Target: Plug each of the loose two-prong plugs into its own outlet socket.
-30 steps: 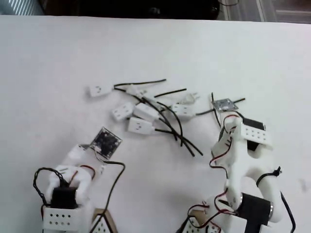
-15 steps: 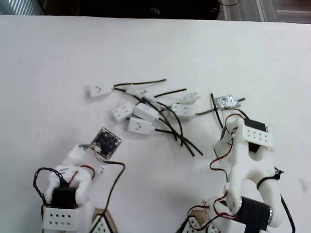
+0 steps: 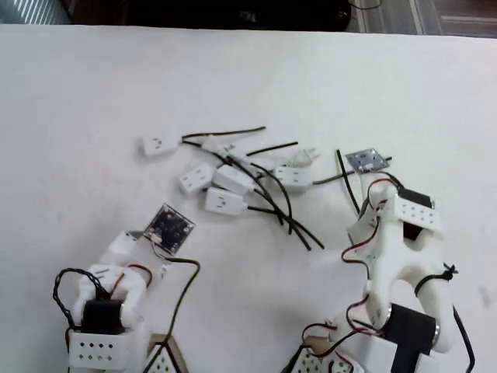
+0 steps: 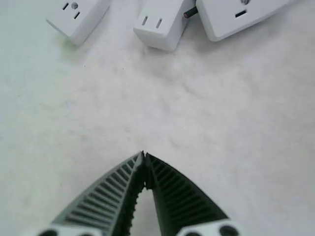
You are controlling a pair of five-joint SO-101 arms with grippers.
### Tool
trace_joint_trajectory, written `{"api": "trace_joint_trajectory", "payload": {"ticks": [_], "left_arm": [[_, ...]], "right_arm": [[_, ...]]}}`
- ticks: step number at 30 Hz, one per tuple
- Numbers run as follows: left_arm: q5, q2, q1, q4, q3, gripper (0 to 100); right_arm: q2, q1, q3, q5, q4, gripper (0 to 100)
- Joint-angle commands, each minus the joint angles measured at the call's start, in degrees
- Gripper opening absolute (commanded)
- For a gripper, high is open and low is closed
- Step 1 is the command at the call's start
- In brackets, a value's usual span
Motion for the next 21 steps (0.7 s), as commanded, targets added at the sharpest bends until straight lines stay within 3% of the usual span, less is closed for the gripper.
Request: {"api": "trace_joint_trajectory", "payload": {"ticks": [1,8,18,21], "left_arm": [[-0.4,-0.1,-0.5,0.4,-0.2,2],[-0.4,-0.1,-0.5,0.4,-0.2,2],[-0.4,-0.1,-0.5,0.4,-0.2,2],[-0.4,-0.1,-0.5,0.4,-0.2,2]], "right_arm": [[4.2,1.4,-2.3,2.9,-1.3,11.7],[10.1,3.3,-2.4,3.4,-6.7,11.5],[10.3,6.6,-4.4,7.2,-5.9,9.6],[8.7,6.5,-5.5,7.1,-1.4,13.9]]}}
